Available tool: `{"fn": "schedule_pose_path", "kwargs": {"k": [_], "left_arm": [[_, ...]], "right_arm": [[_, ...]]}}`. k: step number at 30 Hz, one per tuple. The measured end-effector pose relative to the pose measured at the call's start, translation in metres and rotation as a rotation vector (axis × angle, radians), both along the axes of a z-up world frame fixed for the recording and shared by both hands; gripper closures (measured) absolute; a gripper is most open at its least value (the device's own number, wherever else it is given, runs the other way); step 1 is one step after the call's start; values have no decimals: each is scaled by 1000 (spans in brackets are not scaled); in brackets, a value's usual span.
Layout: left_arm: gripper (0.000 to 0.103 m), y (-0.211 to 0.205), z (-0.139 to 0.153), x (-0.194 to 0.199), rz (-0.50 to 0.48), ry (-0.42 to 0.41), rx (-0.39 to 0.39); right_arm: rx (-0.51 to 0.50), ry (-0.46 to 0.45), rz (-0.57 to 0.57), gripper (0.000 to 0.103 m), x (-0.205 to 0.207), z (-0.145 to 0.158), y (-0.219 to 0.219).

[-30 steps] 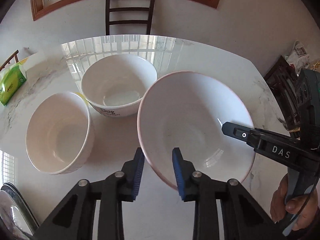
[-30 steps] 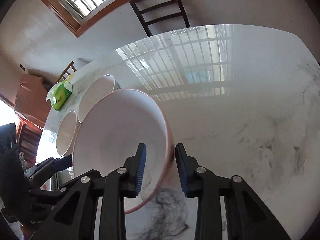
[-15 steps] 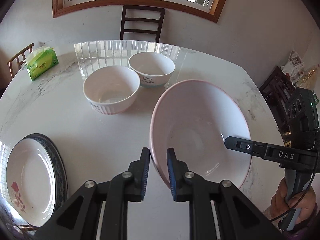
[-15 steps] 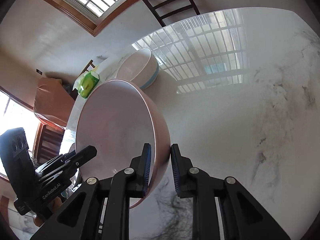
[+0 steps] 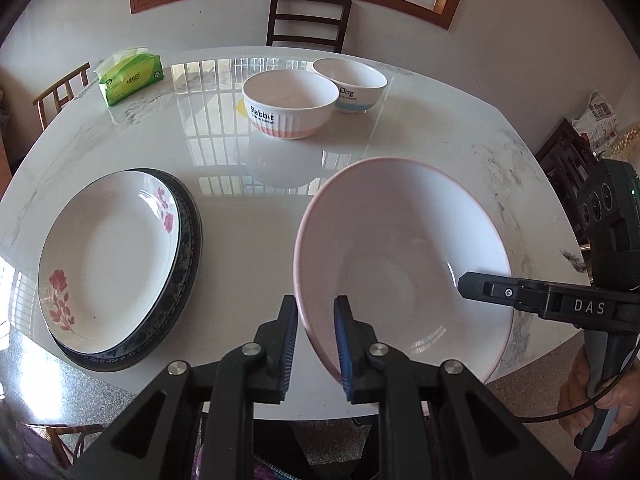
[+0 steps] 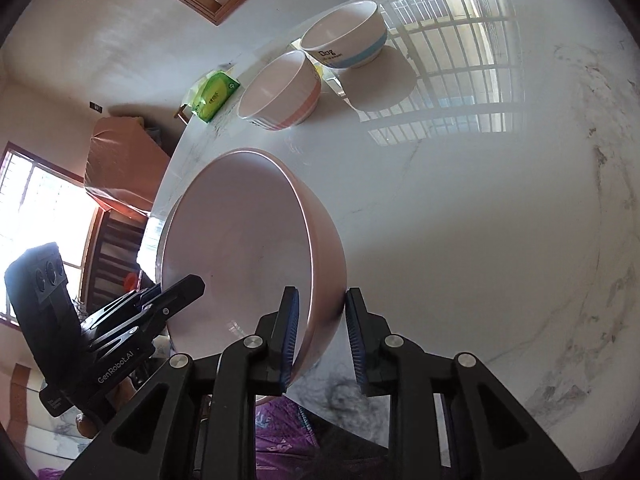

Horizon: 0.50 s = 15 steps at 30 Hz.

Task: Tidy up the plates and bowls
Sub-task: 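Lift the pink bowl off the table with both tools, then lower the pink bowl beside the plate stack and open both tools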

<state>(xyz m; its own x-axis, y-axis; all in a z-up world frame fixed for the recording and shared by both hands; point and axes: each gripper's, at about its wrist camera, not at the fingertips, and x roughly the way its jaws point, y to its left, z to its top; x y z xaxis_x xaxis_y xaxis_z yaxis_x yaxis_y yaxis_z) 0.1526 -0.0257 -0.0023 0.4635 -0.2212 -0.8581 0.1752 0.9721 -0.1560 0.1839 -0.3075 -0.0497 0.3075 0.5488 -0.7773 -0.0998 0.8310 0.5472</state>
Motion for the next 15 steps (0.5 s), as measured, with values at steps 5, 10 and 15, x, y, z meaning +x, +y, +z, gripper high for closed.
{"fn": "schedule_pose_path", "kwargs": {"k": [5, 10, 15], "left_arm": [[85, 8, -6, -5, 8, 16, -8], [85, 13, -11, -5, 6, 26, -9], [85, 14, -15, -5, 6, 23, -4]], "right_arm": [[-3, 26, 3, 77, -6, -2, 9], [-25, 26, 7, 76, -6, 2, 17], [-23, 31, 0, 75, -5, 0, 20]]}}
